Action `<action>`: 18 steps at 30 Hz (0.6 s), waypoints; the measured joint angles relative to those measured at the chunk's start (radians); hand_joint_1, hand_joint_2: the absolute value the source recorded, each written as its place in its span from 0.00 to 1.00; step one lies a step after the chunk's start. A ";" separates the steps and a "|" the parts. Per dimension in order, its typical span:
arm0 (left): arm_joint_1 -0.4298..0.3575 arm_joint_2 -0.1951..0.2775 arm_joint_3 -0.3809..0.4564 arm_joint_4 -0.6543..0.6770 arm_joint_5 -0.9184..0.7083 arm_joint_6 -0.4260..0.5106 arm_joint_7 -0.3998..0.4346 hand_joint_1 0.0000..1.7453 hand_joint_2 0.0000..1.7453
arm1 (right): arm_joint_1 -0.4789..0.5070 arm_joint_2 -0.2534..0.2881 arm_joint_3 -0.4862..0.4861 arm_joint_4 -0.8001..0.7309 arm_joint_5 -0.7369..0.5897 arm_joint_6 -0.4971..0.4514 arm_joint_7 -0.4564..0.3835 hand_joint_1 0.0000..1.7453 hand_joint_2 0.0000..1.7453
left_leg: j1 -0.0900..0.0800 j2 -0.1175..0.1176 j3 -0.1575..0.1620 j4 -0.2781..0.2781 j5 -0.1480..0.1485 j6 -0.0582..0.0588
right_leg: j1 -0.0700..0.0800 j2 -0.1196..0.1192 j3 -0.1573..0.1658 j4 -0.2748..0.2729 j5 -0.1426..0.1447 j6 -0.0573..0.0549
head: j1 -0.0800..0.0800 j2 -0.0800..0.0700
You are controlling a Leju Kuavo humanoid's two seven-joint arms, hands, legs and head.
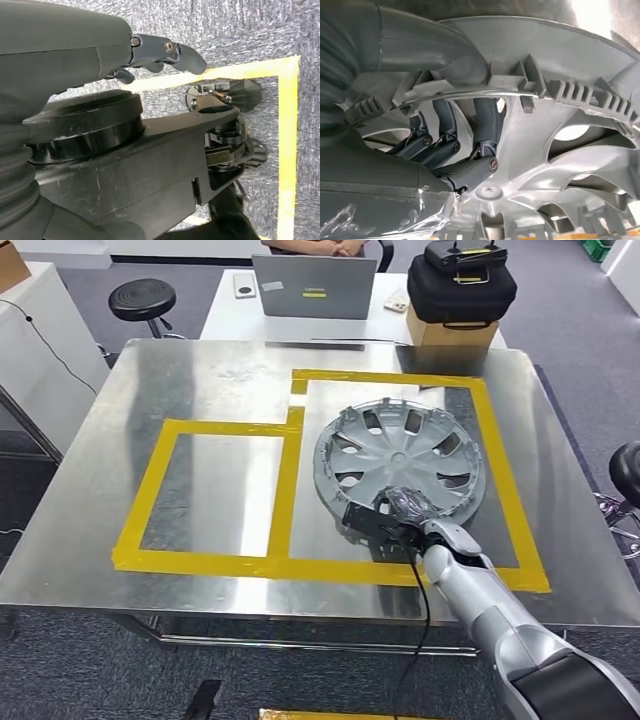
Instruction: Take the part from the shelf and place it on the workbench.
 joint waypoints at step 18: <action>0.005 -0.004 -0.007 0.000 0.005 -0.006 -0.002 0.00 1.00 | -0.042 0.037 0.056 0.082 0.074 -0.003 0.050 0.00 0.00 | 0.026 -0.002 0.011 0.007 -0.016 -0.030 | -0.013 0.004 0.004 -0.026 0.017 0.016 | -0.008 0.000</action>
